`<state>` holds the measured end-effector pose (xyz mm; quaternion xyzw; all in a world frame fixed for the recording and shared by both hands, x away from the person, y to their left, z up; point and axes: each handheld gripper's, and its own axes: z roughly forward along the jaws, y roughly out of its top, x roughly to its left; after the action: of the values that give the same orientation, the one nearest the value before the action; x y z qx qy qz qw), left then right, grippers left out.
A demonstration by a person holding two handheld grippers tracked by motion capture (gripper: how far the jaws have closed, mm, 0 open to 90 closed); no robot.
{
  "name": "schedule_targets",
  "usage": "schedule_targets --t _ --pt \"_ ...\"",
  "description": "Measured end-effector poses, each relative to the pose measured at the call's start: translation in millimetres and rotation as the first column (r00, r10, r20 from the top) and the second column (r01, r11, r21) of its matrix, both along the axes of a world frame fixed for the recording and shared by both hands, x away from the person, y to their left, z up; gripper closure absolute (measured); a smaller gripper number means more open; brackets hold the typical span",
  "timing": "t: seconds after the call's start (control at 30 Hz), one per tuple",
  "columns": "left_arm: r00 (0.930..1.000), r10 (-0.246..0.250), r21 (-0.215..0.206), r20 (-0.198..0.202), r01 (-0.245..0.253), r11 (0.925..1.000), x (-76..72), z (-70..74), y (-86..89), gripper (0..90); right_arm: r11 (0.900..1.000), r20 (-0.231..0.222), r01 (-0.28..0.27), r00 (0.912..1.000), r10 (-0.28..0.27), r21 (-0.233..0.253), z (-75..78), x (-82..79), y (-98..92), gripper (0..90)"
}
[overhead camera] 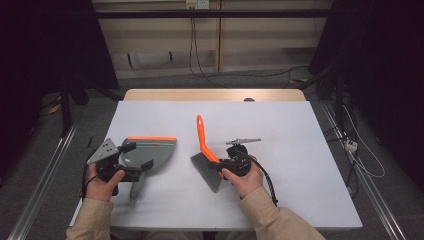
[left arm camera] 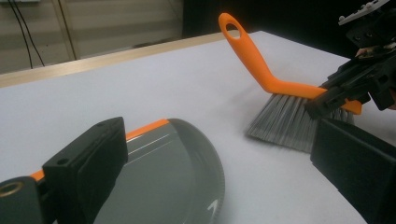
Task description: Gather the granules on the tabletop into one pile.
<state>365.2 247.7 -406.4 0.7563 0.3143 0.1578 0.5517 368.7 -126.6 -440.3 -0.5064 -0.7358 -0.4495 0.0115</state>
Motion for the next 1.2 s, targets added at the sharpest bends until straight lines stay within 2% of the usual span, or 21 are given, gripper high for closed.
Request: schedule_targets --t 0.4,0.5,0.63,0.77,1.0,1.1,1.2 --pt "1.0000 -0.003 0.004 -0.001 0.003 1.0000 0.1 -0.2 -0.1 4.0 1.000 0.011 0.004 0.9999 -0.004 -0.001 1.1 -1.0 -3.1 70.9" --pt "1.0000 -0.002 0.005 -0.003 0.002 1.0000 0.2 -0.4 -0.2 4.0 1.000 0.003 0.006 1.0000 -0.006 0.027 1.2 -0.8 -4.1 71.0" --pt "1.0000 -0.001 0.003 -0.002 0.001 1.0000 0.4 -0.4 -0.4 4.0 0.999 0.010 -0.006 0.9999 0.005 0.041 3.2 -1.1 -3.4 71.3" --pt "1.0000 -0.004 0.004 -0.003 0.004 1.0000 0.3 -0.4 -0.7 4.0 0.999 0.034 -0.008 0.9994 0.007 0.038 7.3 -1.5 -2.8 71.4" --pt "1.0000 0.000 -0.001 -0.003 0.000 1.0000 0.3 -0.3 -0.5 4.0 0.998 0.076 -0.007 0.9971 0.002 0.064 22.7 -3.9 -7.8 71.4" --pt "1.0000 -0.003 0.002 -0.002 0.003 1.0000 0.4 -0.3 -0.5 4.0 1.000 0.112 0.009 0.9936 -0.011 0.017 28.6 -5.3 -13.1 71.3" --pt "1.0000 -0.001 -0.002 -0.003 0.001 1.0000 0.4 -0.3 -0.5 3.9 1.000 0.122 0.030 0.9921 -0.029 0.000 29.3 -6.4 -21.2 71.4"
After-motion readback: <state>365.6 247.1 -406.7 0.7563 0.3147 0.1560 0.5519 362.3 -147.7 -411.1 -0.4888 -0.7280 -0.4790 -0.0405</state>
